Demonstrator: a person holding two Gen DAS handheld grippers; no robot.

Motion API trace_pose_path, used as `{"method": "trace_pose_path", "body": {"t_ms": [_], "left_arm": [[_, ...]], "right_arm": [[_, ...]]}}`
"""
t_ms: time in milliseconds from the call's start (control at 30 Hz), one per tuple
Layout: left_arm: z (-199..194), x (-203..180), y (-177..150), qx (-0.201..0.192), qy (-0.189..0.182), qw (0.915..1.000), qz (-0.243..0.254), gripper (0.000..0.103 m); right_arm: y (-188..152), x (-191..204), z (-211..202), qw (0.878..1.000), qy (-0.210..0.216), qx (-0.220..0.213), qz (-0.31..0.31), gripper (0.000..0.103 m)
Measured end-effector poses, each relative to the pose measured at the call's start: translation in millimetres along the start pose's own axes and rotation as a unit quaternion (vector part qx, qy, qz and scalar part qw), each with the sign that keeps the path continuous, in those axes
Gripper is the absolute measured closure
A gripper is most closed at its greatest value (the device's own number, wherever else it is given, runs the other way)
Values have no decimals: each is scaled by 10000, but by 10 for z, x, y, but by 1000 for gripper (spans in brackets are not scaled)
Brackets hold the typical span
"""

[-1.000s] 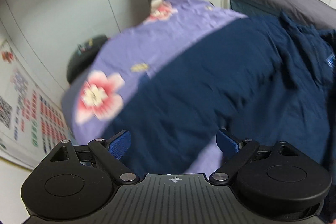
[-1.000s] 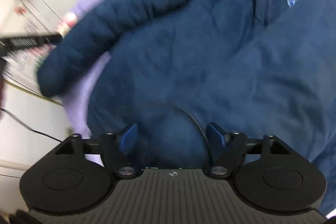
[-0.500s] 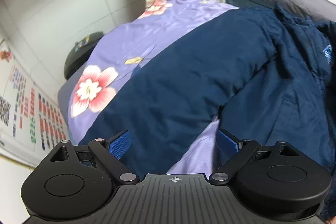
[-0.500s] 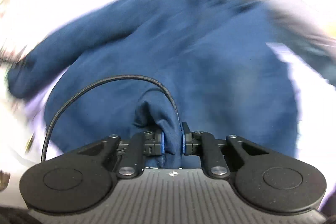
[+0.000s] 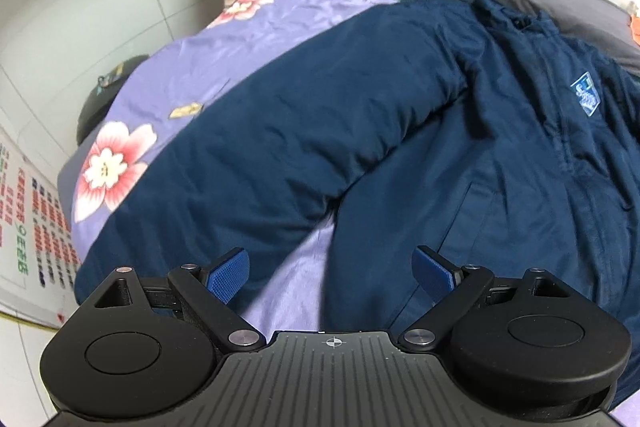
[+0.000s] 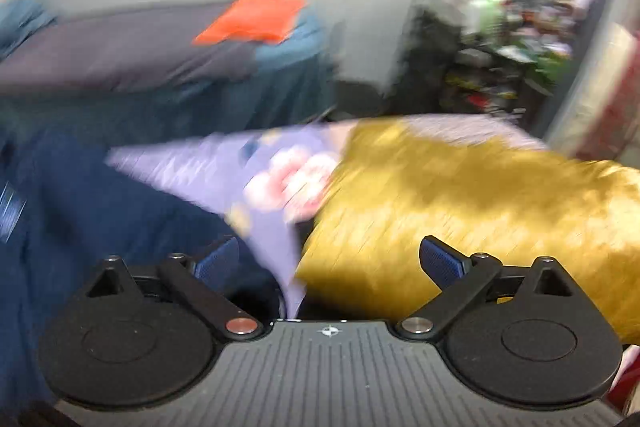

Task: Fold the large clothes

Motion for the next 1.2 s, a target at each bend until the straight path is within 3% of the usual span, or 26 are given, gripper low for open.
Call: {"method": "trace_pose_path", "body": {"t_ms": [67, 100, 167, 267, 300, 367, 467, 533, 567, 600, 633, 733, 800, 867, 900, 933, 967, 1000, 1033, 1067, 1100, 1133, 1167, 1200], "left_arm": [[23, 70, -46, -71, 261, 9996, 38, 0], [31, 119, -63, -130, 442, 9989, 106, 0], [81, 227, -82, -206, 871, 9956, 286, 0], [201, 413, -34, -354, 1614, 9836, 724, 0], [287, 470, -12, -329, 1837, 9783, 896, 0], [515, 573, 31, -99, 2249, 9678, 1131, 0], [791, 629, 138, 118, 2291, 9662, 1175, 0], [859, 639, 275, 76, 2276, 9654, 1267, 0], [870, 671, 385, 28, 2308, 9642, 1305, 6], [875, 733, 503, -5, 2368, 9627, 1313, 39], [873, 837, 673, -54, 2434, 9619, 1244, 46], [886, 1362, 1357, -157, 2519, 9654, 659, 46], [886, 1810, 1862, -119, 2686, 9631, 95, 46], [803, 2140, 2281, -180, 2766, 9599, -407, 42], [720, 2176, 2420, -339, 2598, 9633, -586, 23], [611, 2157, 2545, -597, 2293, 9691, -690, 17], [512, 2075, 2615, -822, 1942, 9751, -689, 0], [443, 1981, 2640, -975, 1653, 9792, -656, 0], [364, 1848, 2615, -1106, 1361, 9826, -610, 0], [291, 1671, 2532, -1215, 1006, 9861, -513, 0], [241, 1487, 2408, -1257, 689, 9890, -368, 0], [214, 1292, 2253, -1221, 364, 9917, -169, 0], [203, 1108, 2081, -1144, 131, 9933, 49, 0], [209, 930, 1875, -1033, -42, 9942, 311, 0]], "right_arm": [[-280, 358, 13, 9953, 187, 114, -940, 5], [-438, 572, 4, 9870, 164, 148, -1594, 5], [-726, 921, -24, 9576, -118, 126, -2877, 5], [-918, 1204, -104, 8993, -383, -21, -4357, 5], [-939, 1273, -156, 8837, -335, -48, -4668, 5], [-864, 1340, -259, 8721, -167, -62, -4891, 3], [-668, 1361, -374, 8662, -7, 14, -4997, 1], [-541, 1330, -436, 8526, -122, -39, -5224, 1], [-482, 1308, -470, 8430, -176, -26, -5376, 1], [-475, 1320, -556, 8293, -180, 13, -5585, 1], [-435, 1285, -563, 8121, -180, 33, -5833, 1], [-213, 1152, -532, 7434, -650, 56, -6657, 1], [84, 1059, -522, 7058, -1085, 77, -7000, 1], [433, 1058, -503, 6764, -1632, -101, -7182, 1], [633, 1101, -495, 6571, -2046, -315, -7248, 1], [796, 1173, -481, 6377, -2360, -509, -7315, 1], [927, 1280, -477, 6200, -2543, -698, -7390, 1], [1006, 1423, -486, 6130, -2513, -842, -7444, 1], [1049, 1623, -518, 6242, -2195, -949, -7438, 1], [1057, 1833, -565, 6500, -1674, -969, -7349, 1], [1029, 2080, -612, 6848, -877, -811, -7189, 1], [959, 2284, -647, 7088, -41, -462, -7039, 1], [874, 2478, -674, 7245, 864, 32, -6839, 1], [797, 2652, -672, 7315, 1649, 629, -6586, 1]]}}
Point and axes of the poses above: each gripper's, at about its wrist camera, not at the fingertips, and z roughly the way its jaws point, x to its left, y to its top, the point moved 9 cm from there along z, roughly the way its jaws point, and after that the axes turned 8 degrees about x, right-handed, at the moved point
